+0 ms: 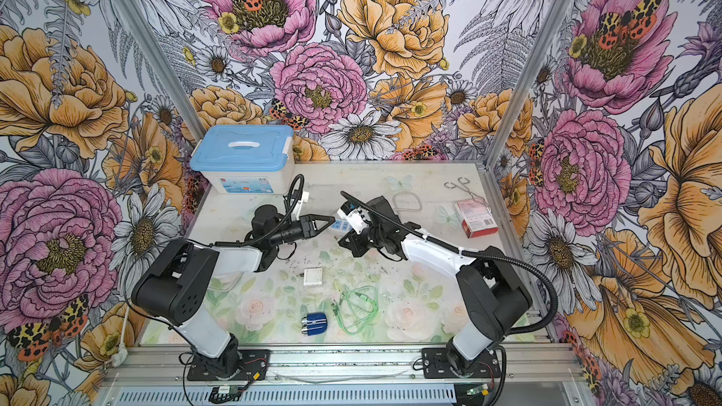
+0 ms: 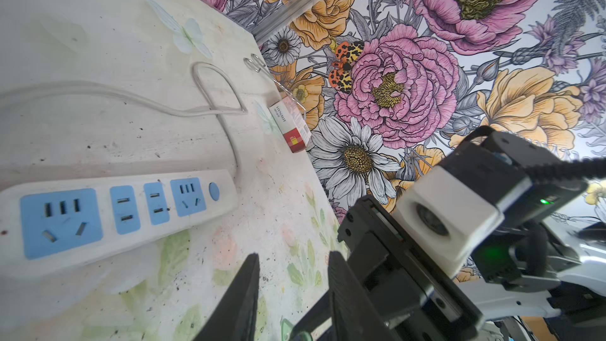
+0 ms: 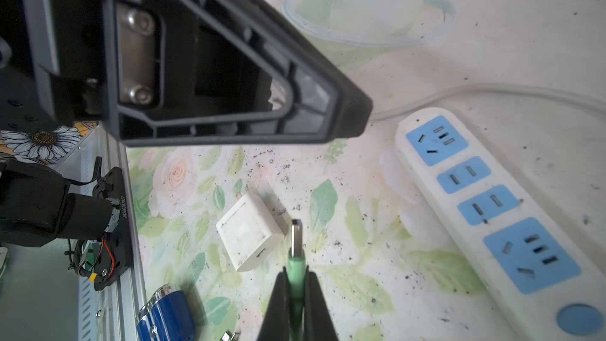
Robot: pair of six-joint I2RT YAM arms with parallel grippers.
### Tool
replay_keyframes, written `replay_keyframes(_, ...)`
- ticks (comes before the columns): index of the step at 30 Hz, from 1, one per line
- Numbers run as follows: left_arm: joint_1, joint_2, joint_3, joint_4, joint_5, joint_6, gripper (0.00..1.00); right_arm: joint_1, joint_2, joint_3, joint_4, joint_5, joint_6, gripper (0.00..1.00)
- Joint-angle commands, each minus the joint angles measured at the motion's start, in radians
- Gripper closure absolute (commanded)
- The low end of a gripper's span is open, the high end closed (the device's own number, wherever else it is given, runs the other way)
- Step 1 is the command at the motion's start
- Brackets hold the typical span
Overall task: Charge the electric shaver
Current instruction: Pick up the charging cable from the center of the board.
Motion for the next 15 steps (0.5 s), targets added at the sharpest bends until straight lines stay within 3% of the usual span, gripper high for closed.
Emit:
replay_keyframes(1, -0.002, -0.018, -0.022, 0.094, 0.043, -0.017, 0.66, -0.016, -0.016, 0.040, 0.055, -0.051, -0.017, 1.00)
replay_keyframes(7, -0.015, -0.073, -0.017, -0.077, 0.024, 0.098, 0.69, -0.020, 0.006, 0.072, 0.074, -0.076, -0.018, 1.00)
replay_keyframes(15, -0.027, -0.101, -0.002, -0.143, 0.026, 0.146, 0.73, -0.023, 0.032, 0.090, 0.105, -0.093, -0.010, 1.00)
